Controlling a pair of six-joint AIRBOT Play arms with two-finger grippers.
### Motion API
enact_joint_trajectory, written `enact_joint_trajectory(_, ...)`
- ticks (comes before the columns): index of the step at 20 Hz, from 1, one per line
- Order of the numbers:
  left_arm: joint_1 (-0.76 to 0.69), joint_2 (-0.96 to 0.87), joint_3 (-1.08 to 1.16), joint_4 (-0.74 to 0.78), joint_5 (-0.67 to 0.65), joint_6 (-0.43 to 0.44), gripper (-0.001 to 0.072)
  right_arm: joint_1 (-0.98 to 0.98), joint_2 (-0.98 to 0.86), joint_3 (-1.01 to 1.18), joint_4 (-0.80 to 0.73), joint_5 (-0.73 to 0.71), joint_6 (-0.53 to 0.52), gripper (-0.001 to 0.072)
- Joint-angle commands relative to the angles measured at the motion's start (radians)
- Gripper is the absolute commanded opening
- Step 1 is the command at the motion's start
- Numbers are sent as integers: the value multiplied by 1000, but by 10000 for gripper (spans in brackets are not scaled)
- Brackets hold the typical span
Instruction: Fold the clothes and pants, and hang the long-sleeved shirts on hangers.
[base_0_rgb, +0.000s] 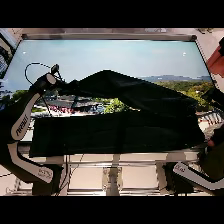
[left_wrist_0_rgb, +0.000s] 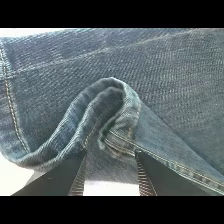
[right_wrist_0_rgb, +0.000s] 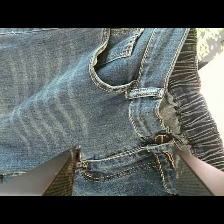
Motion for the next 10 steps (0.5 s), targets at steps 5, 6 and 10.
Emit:
enact_joint_trajectory(5,-36,-24,1,-20,149,-14,201,1,0,1,0,1,0,657)
enact_joint_trajectory(6,-46,-24,1,-19,169,-13,71,1,0,1,0,2,0,657)
enact_joint_trajectory(10,-59,-14,1,-19,158,-13,22,1,0,1,0,10,1,657)
